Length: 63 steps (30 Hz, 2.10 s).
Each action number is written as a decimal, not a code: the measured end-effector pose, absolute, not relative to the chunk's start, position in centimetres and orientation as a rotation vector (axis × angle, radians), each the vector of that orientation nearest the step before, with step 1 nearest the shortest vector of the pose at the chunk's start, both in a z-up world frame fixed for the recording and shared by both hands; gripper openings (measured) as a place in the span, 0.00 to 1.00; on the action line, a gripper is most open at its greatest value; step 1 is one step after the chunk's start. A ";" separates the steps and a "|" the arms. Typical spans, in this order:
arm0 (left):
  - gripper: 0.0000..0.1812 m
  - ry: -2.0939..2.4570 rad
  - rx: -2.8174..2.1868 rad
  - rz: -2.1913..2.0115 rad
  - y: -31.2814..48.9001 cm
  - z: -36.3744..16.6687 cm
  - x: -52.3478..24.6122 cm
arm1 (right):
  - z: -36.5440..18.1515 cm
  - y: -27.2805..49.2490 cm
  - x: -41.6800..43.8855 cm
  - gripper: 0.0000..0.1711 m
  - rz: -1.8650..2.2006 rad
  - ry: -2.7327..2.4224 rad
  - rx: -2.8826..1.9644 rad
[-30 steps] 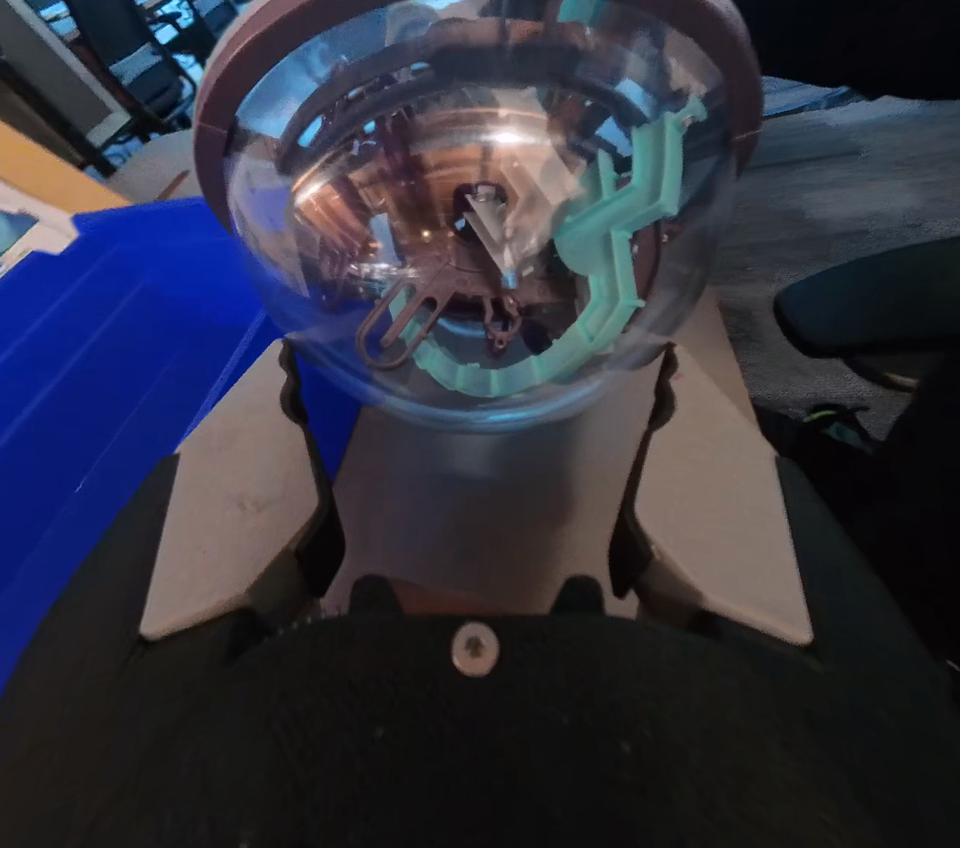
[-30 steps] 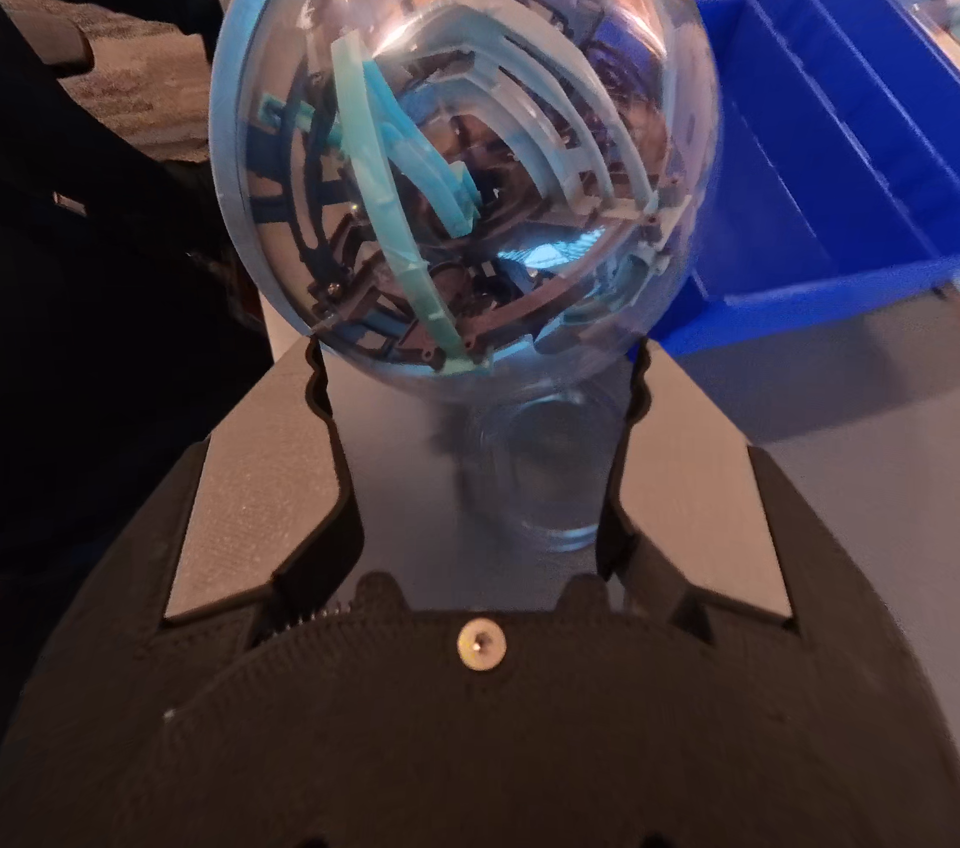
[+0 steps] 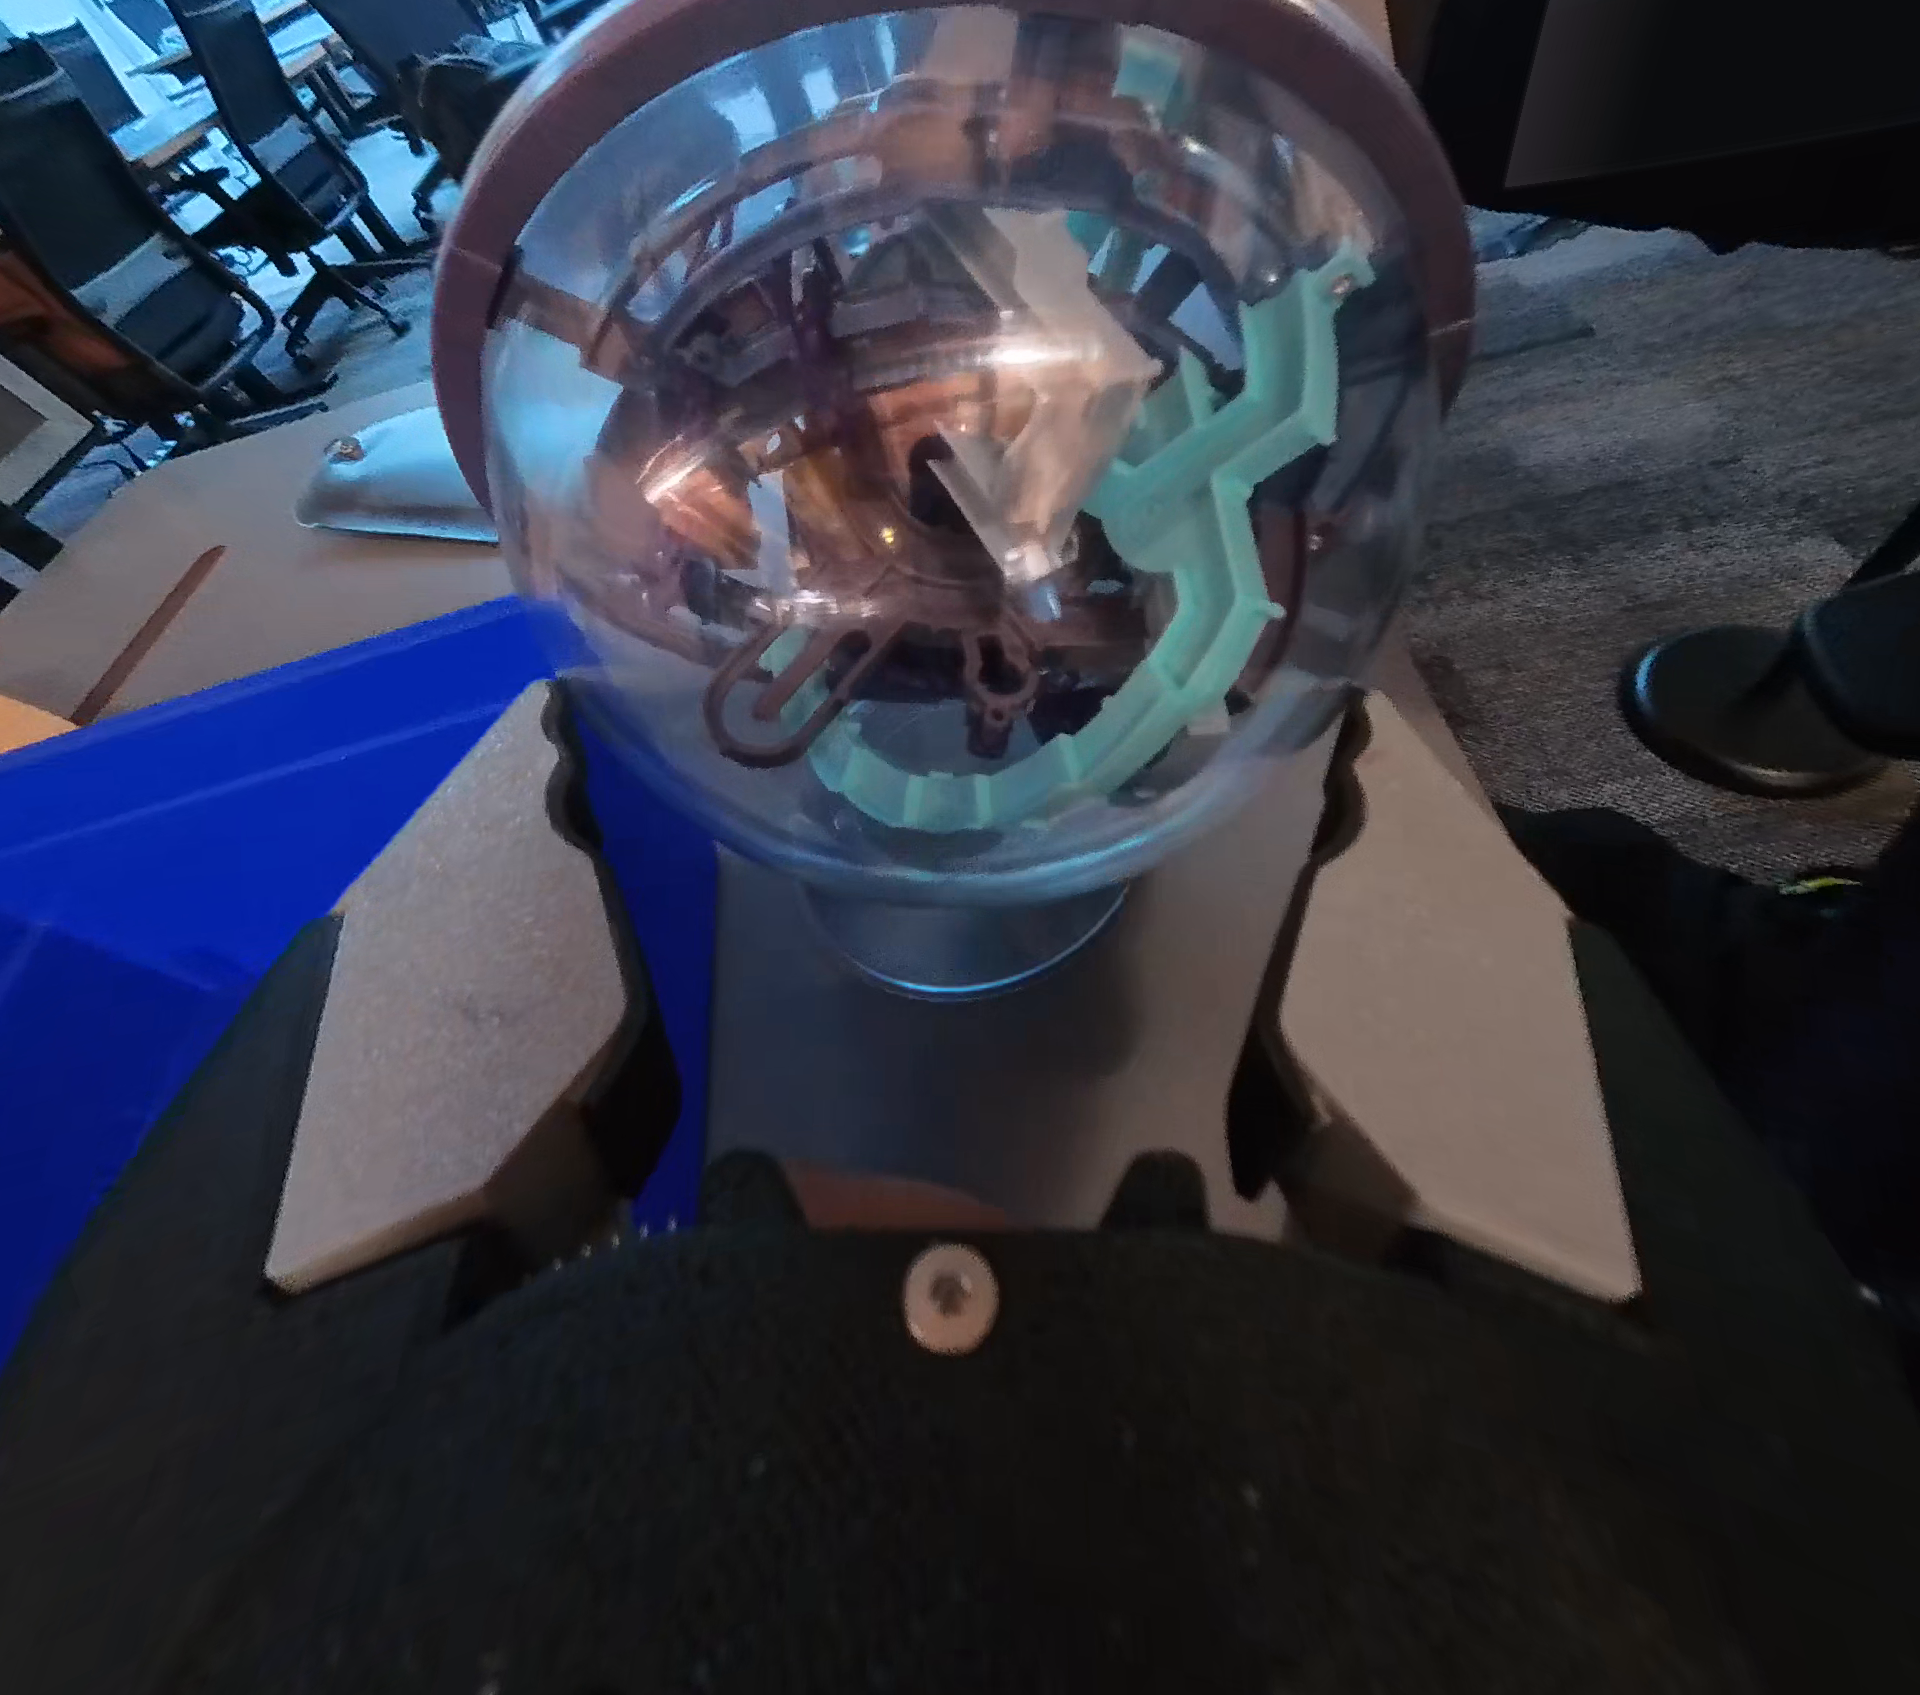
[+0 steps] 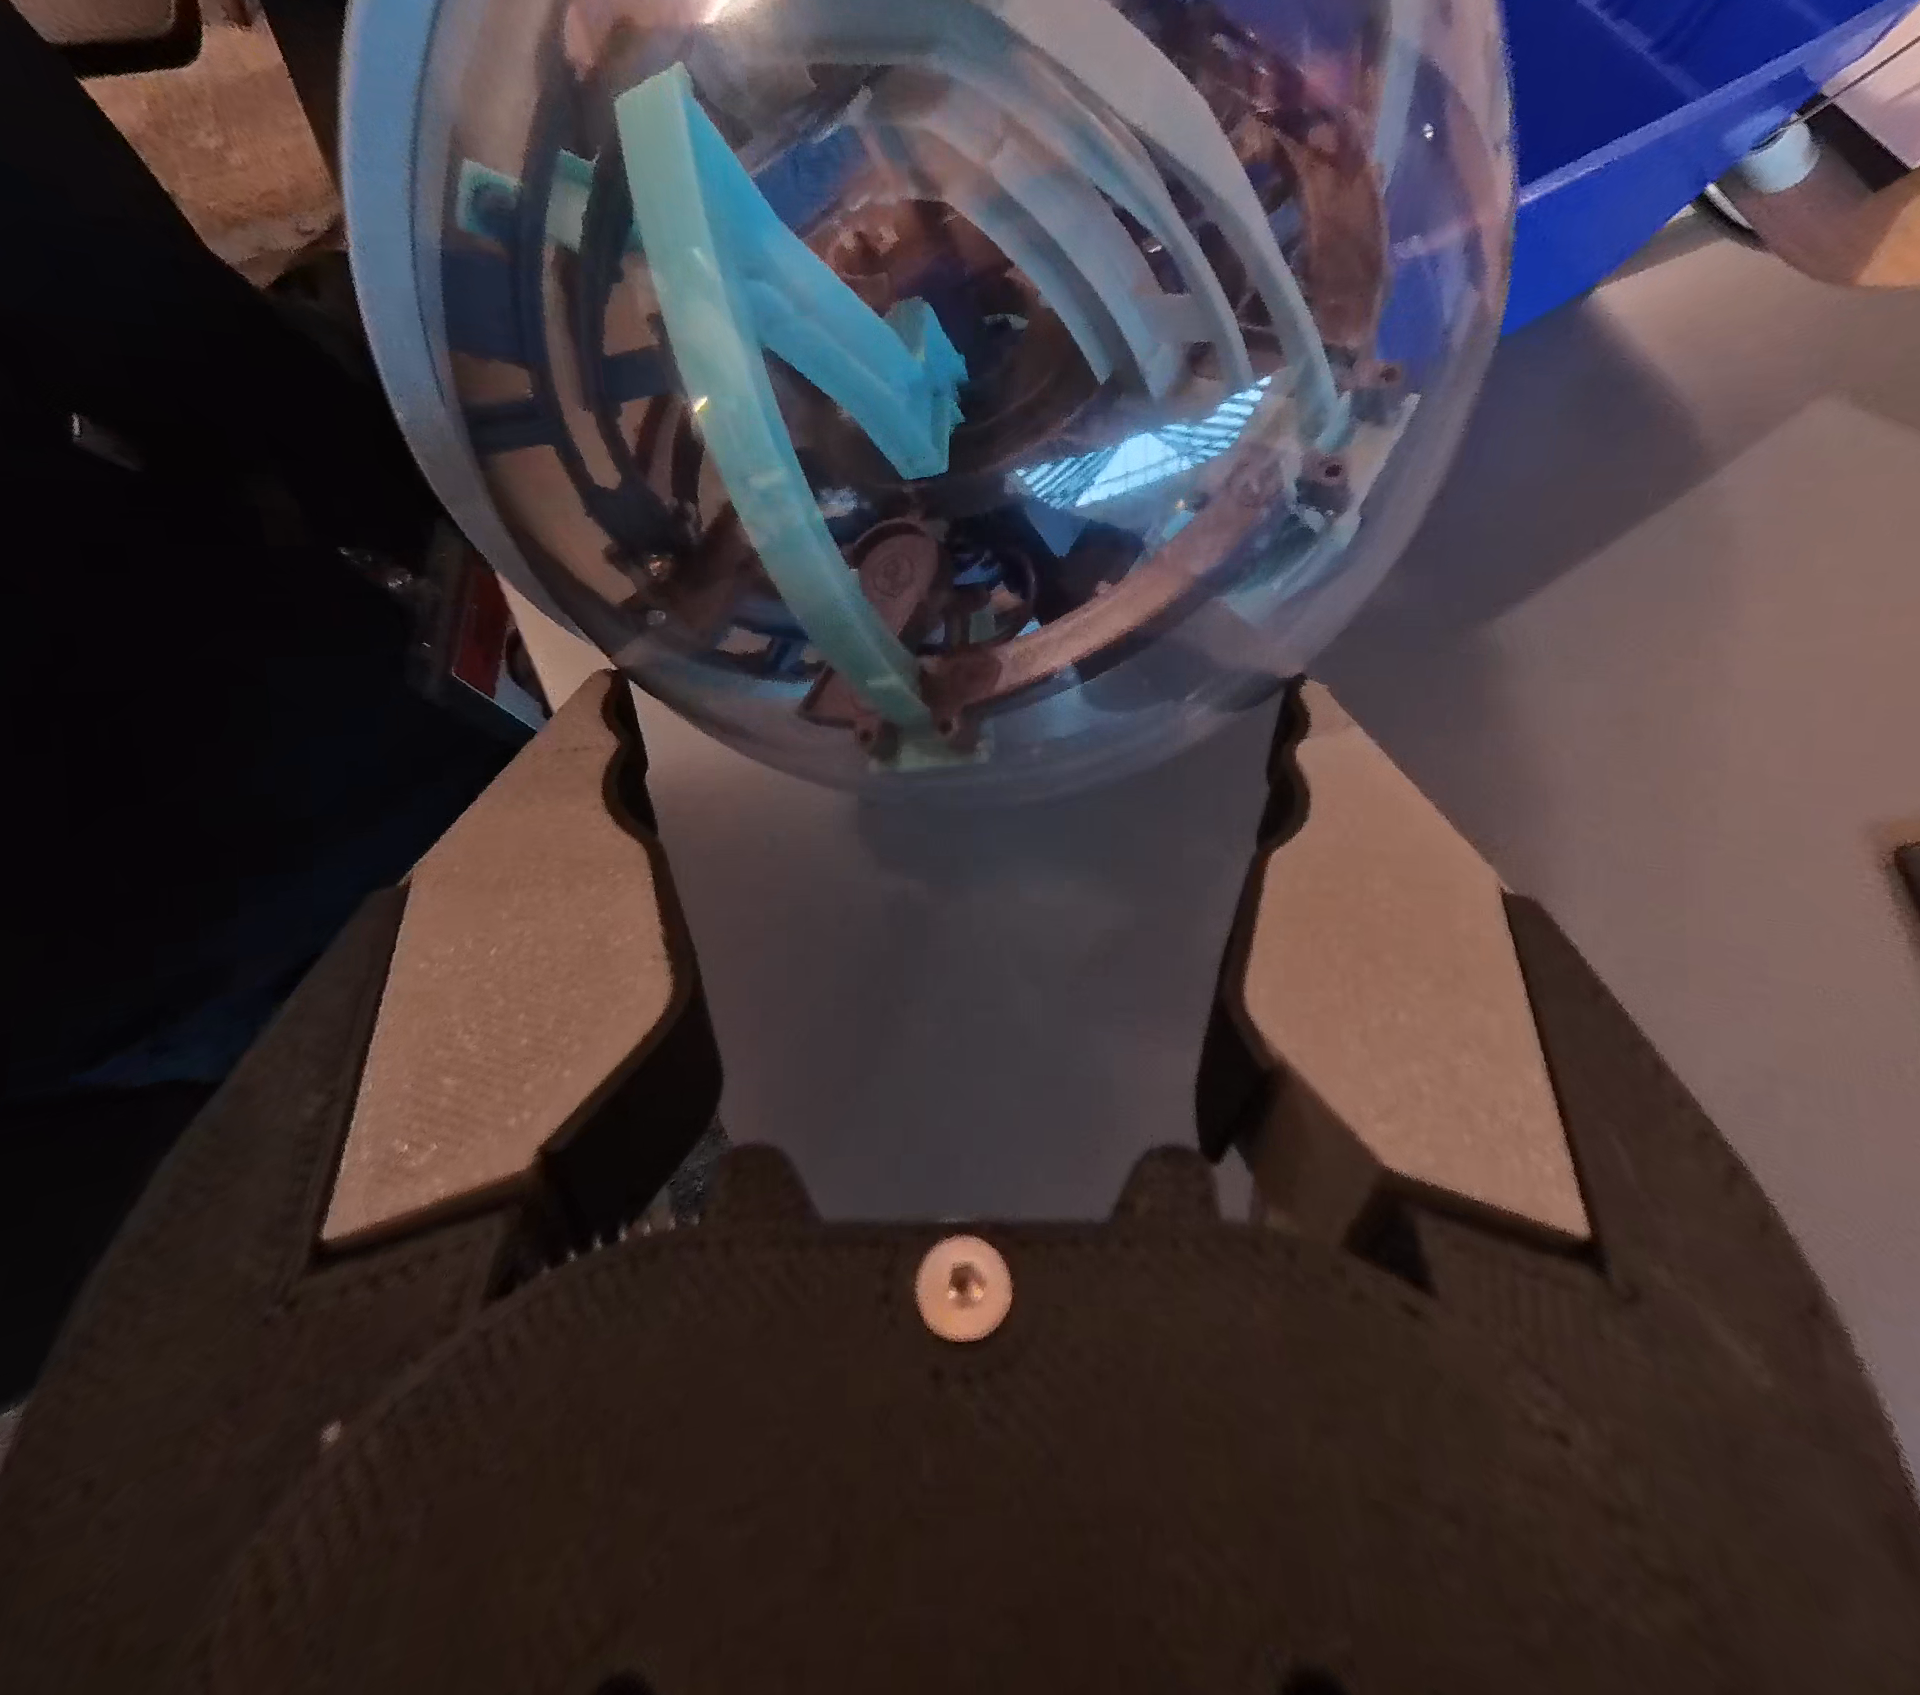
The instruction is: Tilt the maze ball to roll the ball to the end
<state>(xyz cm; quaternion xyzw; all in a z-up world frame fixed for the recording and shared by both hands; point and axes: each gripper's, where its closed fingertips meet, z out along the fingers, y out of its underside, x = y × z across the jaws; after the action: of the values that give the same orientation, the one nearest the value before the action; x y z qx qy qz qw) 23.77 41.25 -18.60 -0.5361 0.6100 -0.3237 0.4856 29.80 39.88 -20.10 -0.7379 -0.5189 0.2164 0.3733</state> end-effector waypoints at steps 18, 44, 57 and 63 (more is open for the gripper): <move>0.76 1.458 -1.416 -0.843 41.0 -21.0 22.0 | -19.9 39.5 28.1 0.68 0.529 -1.363 -1.916; 0.76 1.432 -1.427 -0.946 39.1 -21.0 18.1 | -20.5 37.8 24.1 0.68 0.570 -1.311 -1.886; 0.76 1.375 -1.467 -0.934 36.3 -20.8 6.3 | -20.8 35.4 12.4 0.67 0.592 -1.372 -1.819; 0.76 1.337 -1.469 -0.918 35.6 -20.5 -0.5 | -21.2 35.0 5.6 0.67 0.616 -1.397 -1.771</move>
<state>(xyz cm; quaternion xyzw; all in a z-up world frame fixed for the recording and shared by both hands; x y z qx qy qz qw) -0.53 35.62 -20.46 -0.5966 0.5428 -0.3728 0.4587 5.57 34.96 -21.17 -0.6972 -0.5498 0.2427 0.3909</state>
